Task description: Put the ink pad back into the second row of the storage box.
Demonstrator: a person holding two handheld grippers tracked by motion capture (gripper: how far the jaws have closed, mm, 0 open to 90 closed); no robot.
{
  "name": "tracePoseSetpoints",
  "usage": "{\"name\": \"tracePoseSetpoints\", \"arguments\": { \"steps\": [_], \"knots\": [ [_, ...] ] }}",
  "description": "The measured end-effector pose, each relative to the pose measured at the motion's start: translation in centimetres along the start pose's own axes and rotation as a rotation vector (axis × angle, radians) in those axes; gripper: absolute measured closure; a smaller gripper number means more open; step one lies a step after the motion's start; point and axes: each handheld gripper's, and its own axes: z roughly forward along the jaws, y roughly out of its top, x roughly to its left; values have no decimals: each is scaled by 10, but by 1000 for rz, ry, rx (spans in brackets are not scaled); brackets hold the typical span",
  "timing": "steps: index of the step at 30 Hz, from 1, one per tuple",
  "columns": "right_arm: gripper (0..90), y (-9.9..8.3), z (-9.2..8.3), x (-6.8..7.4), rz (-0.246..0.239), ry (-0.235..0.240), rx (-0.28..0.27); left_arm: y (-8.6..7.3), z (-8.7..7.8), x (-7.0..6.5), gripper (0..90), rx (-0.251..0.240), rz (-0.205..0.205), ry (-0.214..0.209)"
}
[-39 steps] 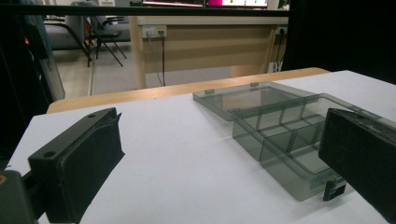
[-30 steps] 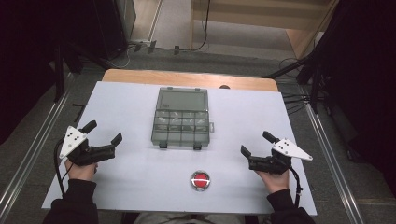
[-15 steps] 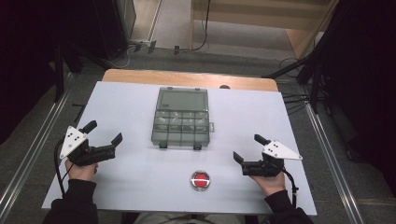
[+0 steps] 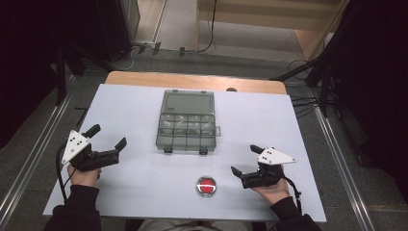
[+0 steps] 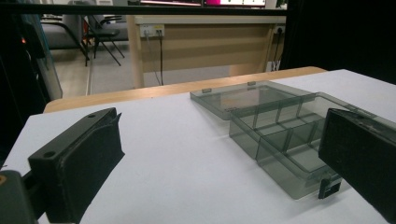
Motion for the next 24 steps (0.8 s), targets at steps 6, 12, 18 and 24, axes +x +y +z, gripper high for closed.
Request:
{"name": "tracePoseSetpoints", "arguments": {
  "steps": [6, 12, 18, 24],
  "knots": [
    [0, 0, 7, 9, -40, 59, 70, 0, 0, 0, 0, 4, 3, -3],
    [0, 2, 13, 19, -75, 103, 124, 0, 1, 0, 0, 5, 2, -4],
    [0, 3, 20, 31, -101, 148, 166, 0, 1, -1, 0, 7, 3, -7],
    [0, 5, 26, 38, -118, 174, 195, 0, 1, -1, 0, 8, 2, -9]
  ]
}}
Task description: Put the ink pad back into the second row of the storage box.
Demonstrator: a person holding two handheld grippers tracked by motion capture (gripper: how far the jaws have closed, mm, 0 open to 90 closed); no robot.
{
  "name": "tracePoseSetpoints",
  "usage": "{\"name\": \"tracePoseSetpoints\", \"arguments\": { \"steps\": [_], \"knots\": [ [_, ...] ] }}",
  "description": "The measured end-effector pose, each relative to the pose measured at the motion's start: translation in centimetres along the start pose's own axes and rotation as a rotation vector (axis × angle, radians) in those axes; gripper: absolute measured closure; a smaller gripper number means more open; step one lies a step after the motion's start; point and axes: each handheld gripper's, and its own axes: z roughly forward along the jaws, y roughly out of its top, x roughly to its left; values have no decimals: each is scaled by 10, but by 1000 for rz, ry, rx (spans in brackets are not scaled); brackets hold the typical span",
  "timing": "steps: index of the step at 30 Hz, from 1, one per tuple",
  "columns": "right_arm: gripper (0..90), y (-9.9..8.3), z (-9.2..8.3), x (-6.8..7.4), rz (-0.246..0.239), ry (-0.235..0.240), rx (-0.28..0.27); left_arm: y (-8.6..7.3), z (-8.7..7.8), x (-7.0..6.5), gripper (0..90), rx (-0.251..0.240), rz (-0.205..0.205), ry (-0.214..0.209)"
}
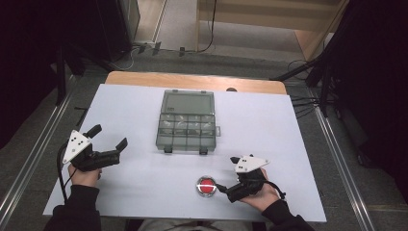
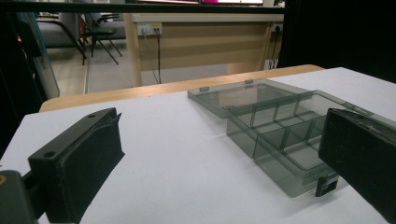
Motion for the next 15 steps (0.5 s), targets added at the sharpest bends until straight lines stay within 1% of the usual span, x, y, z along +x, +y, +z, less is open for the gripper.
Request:
{"name": "tracePoseSetpoints", "arguments": {
  "steps": [5, 7, 15],
  "knots": [
    [0, 2, 4, 4, -11, 13, 14, 0, 1, 0, 0, 1, 1, -4],
    [0, 3, 8, 8, -17, 24, 28, 0, 1, -1, 0, 2, 2, -6],
    [0, 7, 19, 19, -45, 47, 53, 0, 1, -1, 0, 2, 4, -8]
  ]
}}
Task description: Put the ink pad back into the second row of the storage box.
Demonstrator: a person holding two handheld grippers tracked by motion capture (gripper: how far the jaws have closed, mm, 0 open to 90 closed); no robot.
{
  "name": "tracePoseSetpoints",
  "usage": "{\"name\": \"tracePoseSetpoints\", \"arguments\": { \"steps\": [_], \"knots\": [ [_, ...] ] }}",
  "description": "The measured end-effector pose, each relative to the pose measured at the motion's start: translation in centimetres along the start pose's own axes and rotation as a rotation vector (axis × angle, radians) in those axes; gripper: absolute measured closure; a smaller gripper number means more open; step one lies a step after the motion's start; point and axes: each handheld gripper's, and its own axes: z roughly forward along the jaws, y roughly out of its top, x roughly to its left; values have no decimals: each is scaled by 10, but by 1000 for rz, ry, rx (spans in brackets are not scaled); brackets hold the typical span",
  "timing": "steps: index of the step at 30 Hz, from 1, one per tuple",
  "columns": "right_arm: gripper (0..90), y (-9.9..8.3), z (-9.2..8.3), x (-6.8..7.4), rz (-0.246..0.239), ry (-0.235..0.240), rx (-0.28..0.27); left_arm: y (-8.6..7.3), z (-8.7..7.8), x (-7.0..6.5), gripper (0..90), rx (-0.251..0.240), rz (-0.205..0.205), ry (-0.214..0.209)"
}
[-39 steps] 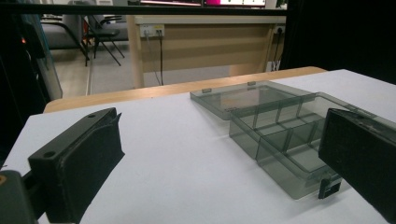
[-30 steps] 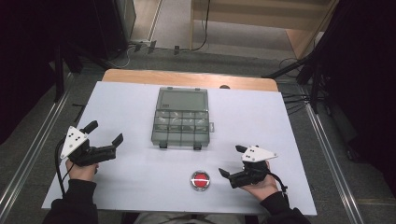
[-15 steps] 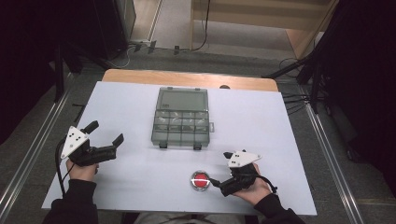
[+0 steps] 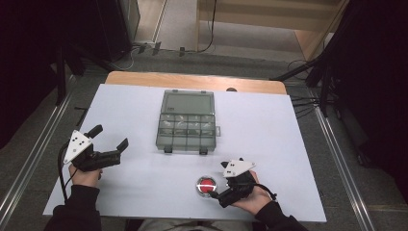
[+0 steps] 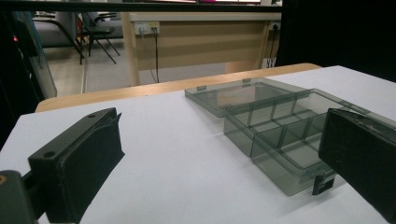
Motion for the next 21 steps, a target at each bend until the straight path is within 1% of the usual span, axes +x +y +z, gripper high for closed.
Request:
{"name": "tracePoseSetpoints", "arguments": {
  "steps": [2, 6, 8, 9, 12, 15, 17, 18, 19, 21],
  "knots": [
    [0, 1, 4, 2, -7, 7, 8, 0, 0, 0, 0, 1, 0, -1],
    [0, 3, 12, 8, -24, 26, 42, 0, 1, 0, 0, 2, 3, -5],
    [0, 4, 16, 10, -38, 29, 56, 0, 1, -1, 0, 4, 3, -4],
    [10, 4, 18, 11, -37, 30, 63, 0, 1, -1, 0, 4, 3, -5],
    [49, 4, 21, 12, -39, 47, 71, 0, 1, -1, 0, 4, 3, -6],
    [106, 4, 23, 12, -42, 46, 78, 0, 1, -1, 0, 3, 3, -7],
    [141, 4, 23, 12, -35, 60, 84, 0, 1, -1, 0, 5, 4, -6],
    [152, 4, 23, 12, -31, 57, 88, 0, 1, -1, 0, 4, 3, -8],
    [191, 4, 24, 12, -29, 58, 90, 0, 1, -1, 0, 6, 3, -8],
    [224, 4, 24, 13, -33, 51, 92, 0, 1, -1, 0, 7, 4, -8]
  ]
}}
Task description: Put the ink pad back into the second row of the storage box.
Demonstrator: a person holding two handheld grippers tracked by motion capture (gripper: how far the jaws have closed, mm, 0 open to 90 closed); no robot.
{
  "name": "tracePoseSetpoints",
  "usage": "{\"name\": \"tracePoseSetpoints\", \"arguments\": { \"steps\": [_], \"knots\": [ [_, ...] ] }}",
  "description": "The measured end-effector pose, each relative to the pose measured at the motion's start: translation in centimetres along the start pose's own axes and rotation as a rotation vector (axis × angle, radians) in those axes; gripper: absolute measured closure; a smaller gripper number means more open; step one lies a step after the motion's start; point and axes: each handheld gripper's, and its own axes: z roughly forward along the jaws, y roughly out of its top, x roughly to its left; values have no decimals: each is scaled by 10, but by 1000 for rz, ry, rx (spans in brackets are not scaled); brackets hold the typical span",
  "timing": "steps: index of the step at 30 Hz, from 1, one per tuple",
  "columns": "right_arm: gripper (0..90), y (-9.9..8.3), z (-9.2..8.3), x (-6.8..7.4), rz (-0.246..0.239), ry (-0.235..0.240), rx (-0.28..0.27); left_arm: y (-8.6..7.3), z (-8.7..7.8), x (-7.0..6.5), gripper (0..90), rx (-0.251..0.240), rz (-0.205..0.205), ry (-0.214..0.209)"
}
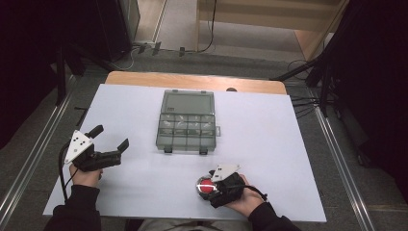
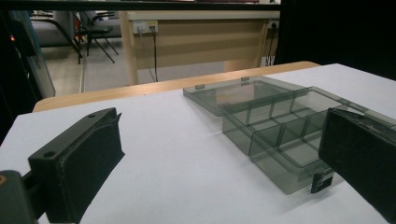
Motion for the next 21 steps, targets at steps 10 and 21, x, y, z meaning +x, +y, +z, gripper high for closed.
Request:
{"name": "tracePoseSetpoints", "arguments": {
  "steps": [10, 21],
  "knots": [
    [305, 7, -7, -1, 22, -7, -45, 0, -1, 0, 0, -2, -2, 0],
    [305, 26, -37, -16, 65, -61, -154, 1, -2, -1, 0, -12, -13, -2]
  ]
}}
